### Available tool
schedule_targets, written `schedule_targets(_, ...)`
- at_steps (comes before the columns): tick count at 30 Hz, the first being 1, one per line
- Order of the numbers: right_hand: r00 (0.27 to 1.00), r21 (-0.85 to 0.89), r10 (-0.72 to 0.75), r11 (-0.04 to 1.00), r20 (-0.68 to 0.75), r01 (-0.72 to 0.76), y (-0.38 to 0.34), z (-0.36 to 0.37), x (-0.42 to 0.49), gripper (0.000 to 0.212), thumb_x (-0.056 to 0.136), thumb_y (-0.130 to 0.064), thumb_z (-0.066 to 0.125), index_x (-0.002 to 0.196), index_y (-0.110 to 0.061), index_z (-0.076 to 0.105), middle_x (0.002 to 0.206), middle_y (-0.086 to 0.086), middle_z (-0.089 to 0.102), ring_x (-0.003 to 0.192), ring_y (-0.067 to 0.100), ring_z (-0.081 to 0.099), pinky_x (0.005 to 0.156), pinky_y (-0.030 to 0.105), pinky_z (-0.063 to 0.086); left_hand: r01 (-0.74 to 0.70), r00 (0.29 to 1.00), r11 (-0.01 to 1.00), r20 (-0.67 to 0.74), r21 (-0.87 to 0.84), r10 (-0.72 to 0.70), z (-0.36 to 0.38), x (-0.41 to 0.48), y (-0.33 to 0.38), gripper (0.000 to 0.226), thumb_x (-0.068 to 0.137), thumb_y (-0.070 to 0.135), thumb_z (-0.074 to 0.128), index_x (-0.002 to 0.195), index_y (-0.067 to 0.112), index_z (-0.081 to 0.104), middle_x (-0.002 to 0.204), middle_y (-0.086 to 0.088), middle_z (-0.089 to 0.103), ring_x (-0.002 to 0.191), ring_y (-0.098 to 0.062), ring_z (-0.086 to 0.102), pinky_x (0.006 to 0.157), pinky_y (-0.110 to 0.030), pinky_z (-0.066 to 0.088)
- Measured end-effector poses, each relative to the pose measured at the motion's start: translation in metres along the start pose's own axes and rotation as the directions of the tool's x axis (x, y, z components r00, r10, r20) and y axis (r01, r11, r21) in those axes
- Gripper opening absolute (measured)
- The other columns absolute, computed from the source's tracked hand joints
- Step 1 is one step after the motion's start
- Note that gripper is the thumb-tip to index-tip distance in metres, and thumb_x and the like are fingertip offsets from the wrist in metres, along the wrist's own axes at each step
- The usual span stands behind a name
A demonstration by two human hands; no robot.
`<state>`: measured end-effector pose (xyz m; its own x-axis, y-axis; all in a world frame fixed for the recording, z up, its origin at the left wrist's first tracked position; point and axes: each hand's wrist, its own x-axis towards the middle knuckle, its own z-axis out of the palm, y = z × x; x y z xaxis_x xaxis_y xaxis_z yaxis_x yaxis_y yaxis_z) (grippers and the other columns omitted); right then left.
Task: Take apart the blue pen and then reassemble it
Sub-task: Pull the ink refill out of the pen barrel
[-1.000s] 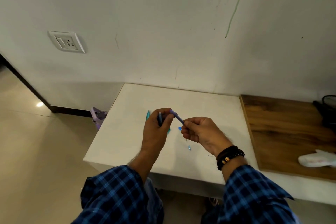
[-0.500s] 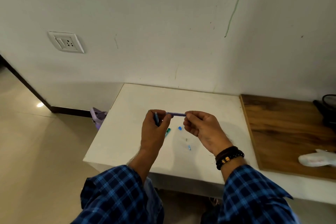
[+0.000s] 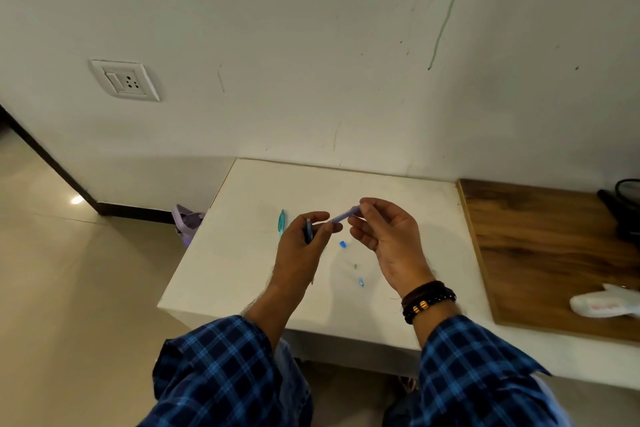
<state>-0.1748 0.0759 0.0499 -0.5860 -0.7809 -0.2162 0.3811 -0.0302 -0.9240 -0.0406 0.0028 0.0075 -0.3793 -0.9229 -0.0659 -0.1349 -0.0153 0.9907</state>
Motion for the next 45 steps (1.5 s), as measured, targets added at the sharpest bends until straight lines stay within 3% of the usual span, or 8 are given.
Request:
schedule_targets(4,0.994,-0.127,-0.103,0.986,0.031,0.107,0.001,0.002,-0.002,0.015,0.096,-0.012,0.067,0.109,-0.008,0.072,0.1,0.011,0.078,0.094,0.024,0.077,0.083,0.035,0.062,0.019,0.999,1.0,0.032,-0.007,-0.019,0.003,-0.001,-0.001,0.019,0.095,0.037,0.06,0.109,0.025,0.066,0.094,0.017,0.076,0.096,-0.004,0.071,0.09,-0.027,0.054)
schedule_targets(12,0.992,-0.235,-0.113,0.964,0.052,0.123,0.004,0.003,-0.001,0.013,0.097,-0.014,0.065,0.107,-0.01,0.073,0.096,0.01,0.078,0.09,0.023,0.077,0.082,0.036,0.063,0.025,0.999,1.0,0.03,0.001,-0.025,0.003,-0.001,0.001,0.022,0.089,0.038,0.066,0.106,0.024,0.068,0.093,0.013,0.076,0.09,-0.004,0.071,0.078,-0.015,0.053)
schedule_targets(16,0.997,-0.162,-0.071,0.984,0.021,0.074,0.005,0.003,-0.002,0.01,0.098,-0.012,0.064,0.1,-0.013,0.074,0.094,0.01,0.079,0.091,0.023,0.077,0.082,0.034,0.063,0.032,0.999,0.999,0.01,-0.017,-0.032,0.002,0.0,0.001,0.033,0.081,0.048,0.065,0.106,0.027,0.068,0.095,0.012,0.075,0.093,-0.008,0.071,0.078,-0.017,0.052)
schedule_targets(22,0.999,-0.024,0.048,0.999,-0.01,-0.048,0.01,0.002,0.0,0.015,0.099,-0.012,0.062,0.108,-0.006,0.071,0.1,0.014,0.078,0.097,0.026,0.076,0.079,0.031,0.062,0.024,1.0,1.0,-0.005,0.015,-0.024,0.002,0.0,0.0,0.016,0.092,0.034,0.065,0.106,0.029,0.067,0.095,0.015,0.073,0.094,-0.007,0.07,0.079,-0.015,0.053)
schedule_targets(29,0.996,0.013,0.092,0.996,-0.014,-0.092,0.014,0.002,0.001,0.017,0.099,-0.011,0.061,0.111,-0.004,0.071,0.103,0.017,0.077,0.098,0.028,0.076,0.078,0.031,0.062,0.014,1.0,0.998,-0.026,0.056,-0.012,0.0,-0.003,0.005,0.003,0.091,0.037,0.066,0.092,0.033,0.066,0.086,0.017,0.076,0.085,-0.005,0.071,0.067,-0.008,0.048)
schedule_targets(35,0.993,0.038,0.114,0.993,-0.032,-0.113,0.014,0.0,0.001,0.016,0.099,-0.01,0.061,0.11,-0.004,0.071,0.103,0.016,0.077,0.097,0.027,0.076,0.078,0.032,0.062,-0.006,0.999,0.995,-0.046,0.097,0.01,0.0,-0.003,0.007,0.01,0.089,0.043,0.065,0.09,0.034,0.068,0.085,0.015,0.075,0.084,-0.009,0.07,0.063,-0.007,0.048)
schedule_targets(41,0.983,0.134,0.181,0.975,-0.033,-0.175,0.014,-0.001,0.001,0.014,0.099,-0.009,0.06,0.107,-0.004,0.071,0.1,0.016,0.077,0.094,0.026,0.076,0.082,0.035,0.061,-0.006,0.999,0.996,-0.049,0.091,0.011,-0.001,-0.005,0.011,0.019,0.095,0.041,0.058,0.105,0.03,0.069,0.091,0.019,0.075,0.093,0.0,0.069,0.079,-0.01,0.045)
schedule_targets(45,0.965,0.244,0.263,0.936,-0.009,-0.253,0.017,-0.002,0.001,0.018,0.1,-0.009,0.059,0.111,0.0,0.069,0.098,0.016,0.076,0.087,0.021,0.076,0.076,0.031,0.063,-0.053,0.997,0.986,-0.049,0.157,0.062,-0.001,-0.005,0.014,0.012,0.096,0.038,0.057,0.102,0.034,0.068,0.091,0.02,0.074,0.093,0.002,0.068,0.079,-0.008,0.045)
